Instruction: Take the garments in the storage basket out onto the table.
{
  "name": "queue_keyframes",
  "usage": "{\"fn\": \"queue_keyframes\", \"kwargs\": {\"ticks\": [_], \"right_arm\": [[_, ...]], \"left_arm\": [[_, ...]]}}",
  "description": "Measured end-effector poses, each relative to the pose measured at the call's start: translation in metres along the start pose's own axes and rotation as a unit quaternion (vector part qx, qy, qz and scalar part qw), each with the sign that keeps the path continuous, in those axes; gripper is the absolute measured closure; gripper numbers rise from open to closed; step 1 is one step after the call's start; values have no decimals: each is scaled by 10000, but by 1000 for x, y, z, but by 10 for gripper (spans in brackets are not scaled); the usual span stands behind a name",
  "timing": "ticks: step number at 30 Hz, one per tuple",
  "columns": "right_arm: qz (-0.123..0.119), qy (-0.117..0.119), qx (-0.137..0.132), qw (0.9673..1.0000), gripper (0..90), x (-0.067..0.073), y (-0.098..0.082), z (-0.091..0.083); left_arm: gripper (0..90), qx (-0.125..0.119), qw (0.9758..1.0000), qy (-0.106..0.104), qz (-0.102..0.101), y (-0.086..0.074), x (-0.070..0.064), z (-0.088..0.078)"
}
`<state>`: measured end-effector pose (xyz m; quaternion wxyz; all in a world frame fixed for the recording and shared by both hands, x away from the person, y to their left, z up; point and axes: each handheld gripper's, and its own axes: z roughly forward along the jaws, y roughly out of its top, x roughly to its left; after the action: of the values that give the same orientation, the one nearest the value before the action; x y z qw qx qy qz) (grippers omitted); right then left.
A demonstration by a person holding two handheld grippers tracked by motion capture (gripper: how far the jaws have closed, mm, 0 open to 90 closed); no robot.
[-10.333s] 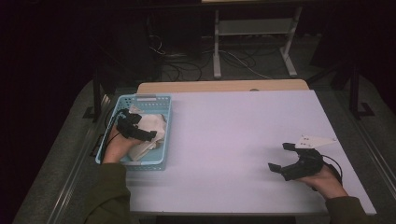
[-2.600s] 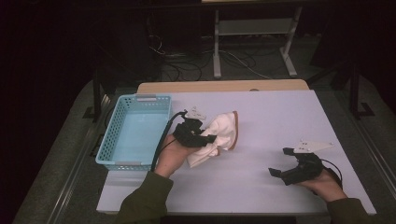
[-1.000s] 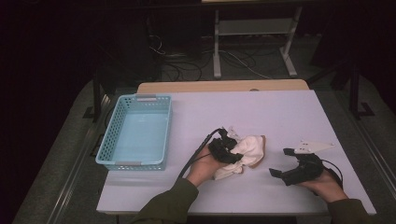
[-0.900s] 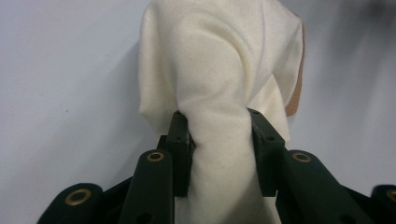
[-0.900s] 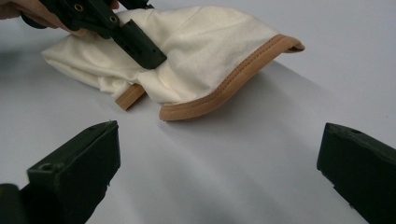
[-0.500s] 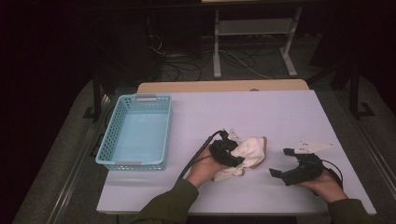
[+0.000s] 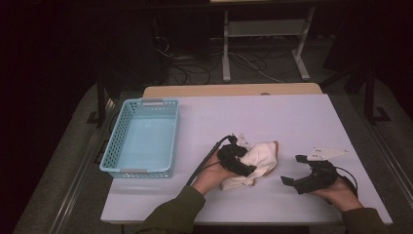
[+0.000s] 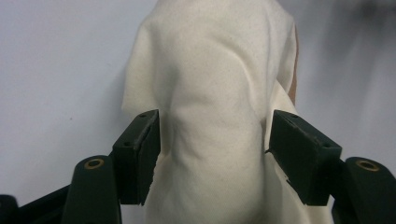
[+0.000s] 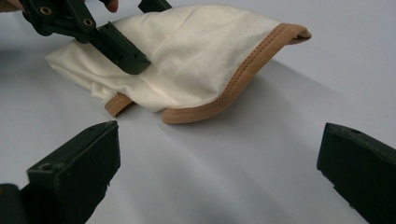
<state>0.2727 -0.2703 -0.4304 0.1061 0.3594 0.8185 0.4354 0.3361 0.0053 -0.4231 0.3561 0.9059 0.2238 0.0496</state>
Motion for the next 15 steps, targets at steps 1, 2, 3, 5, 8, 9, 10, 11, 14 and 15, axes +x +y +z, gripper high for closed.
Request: {"fn": "queue_keyframes", "kwargs": {"ticks": [1,2,3,5,8,9,10,11,14,15], "right_arm": [[0,-1,1,10000,0,0,0,0],[0,-2,0,10000,0,0,0,0],[-1,-1,1,10000,0,0,0,0],[-1,1,0,10000,0,0,0,0],[2,1,5,10000,0,0,0,0],[3,2,5,10000,0,0,0,0],[3,3,5,10000,0,0,0,0],[7,5,8,10000,0,0,0,0],[0,0,0,10000,0,0,0,0],[0,1,1,10000,0,0,0,0]], "left_arm": [[319,-14,10000,-17,-4,0,0,-1],[309,-21,10000,-15,-5,0,1,-1],[299,-30,10000,-5,3,0,1,-2],[281,-98,9999,-10,-81,0,1,-3],[256,-55,9999,-71,-70,0,2,-4],[249,-22,10000,-85,-21,0,2,-5],[240,-31,10000,-88,-27,0,2,-5],[226,-85,9999,-88,-76,0,1,-4],[202,-101,9999,-110,-73,0,2,-6],[197,-88,9999,-120,-34,0,2,-7]]}}
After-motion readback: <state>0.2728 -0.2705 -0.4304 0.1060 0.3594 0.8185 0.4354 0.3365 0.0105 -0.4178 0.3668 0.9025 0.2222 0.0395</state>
